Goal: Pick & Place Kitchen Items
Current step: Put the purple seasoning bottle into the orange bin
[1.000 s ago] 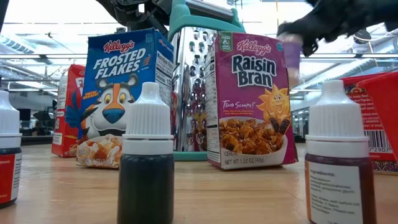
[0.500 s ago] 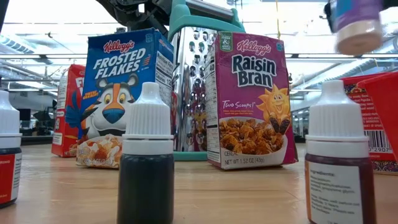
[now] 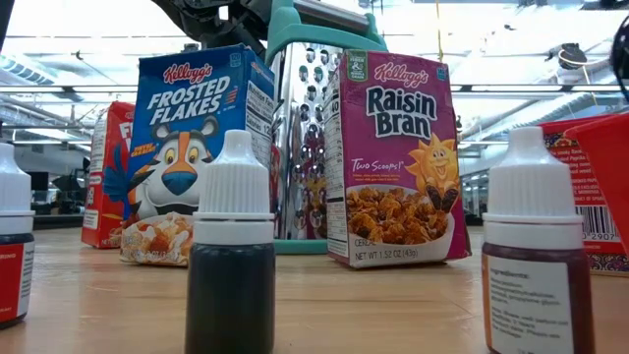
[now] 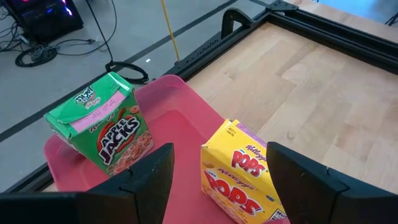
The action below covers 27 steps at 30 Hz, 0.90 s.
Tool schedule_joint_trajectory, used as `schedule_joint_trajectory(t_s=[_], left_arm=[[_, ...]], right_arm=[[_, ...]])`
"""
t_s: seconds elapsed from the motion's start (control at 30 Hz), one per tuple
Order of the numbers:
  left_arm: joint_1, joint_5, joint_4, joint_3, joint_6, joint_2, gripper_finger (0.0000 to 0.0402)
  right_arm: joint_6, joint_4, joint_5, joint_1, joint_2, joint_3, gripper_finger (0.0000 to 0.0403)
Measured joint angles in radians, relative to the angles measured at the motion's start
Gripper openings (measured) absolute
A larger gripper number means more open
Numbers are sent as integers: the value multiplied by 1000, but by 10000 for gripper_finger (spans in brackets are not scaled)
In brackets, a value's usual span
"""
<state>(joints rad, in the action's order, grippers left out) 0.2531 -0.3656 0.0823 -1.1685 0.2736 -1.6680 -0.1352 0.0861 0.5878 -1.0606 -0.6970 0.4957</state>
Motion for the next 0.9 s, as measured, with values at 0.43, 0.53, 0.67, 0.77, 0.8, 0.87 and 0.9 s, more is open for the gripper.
schedule_joint_trajectory(t_s=[0.43, 0.53, 0.67, 0.77, 0.8, 0.87, 0.9], left_arm=[[0, 0, 0, 0, 25, 0, 257], [0, -1, 0, 0, 24, 0, 257], [0, -2, 0, 0, 24, 0, 257], [0, -2, 0, 0, 24, 0, 257], [0, -2, 1, 0, 24, 0, 257], [0, -2, 1, 0, 26, 0, 257], [0, -2, 2, 0, 28, 0, 257]], right_arm=[[-62, 81, 175, -333, -41, 0, 199], [-133, 77, 176, -368, -42, 0, 199], [-218, 75, 176, -393, -43, 0, 199], [-286, 75, 176, -396, -57, 0, 199], [-307, 75, 176, -396, -68, 0, 199], [-338, 75, 176, -396, -103, 0, 199], [-351, 75, 176, -396, -122, 0, 199]])
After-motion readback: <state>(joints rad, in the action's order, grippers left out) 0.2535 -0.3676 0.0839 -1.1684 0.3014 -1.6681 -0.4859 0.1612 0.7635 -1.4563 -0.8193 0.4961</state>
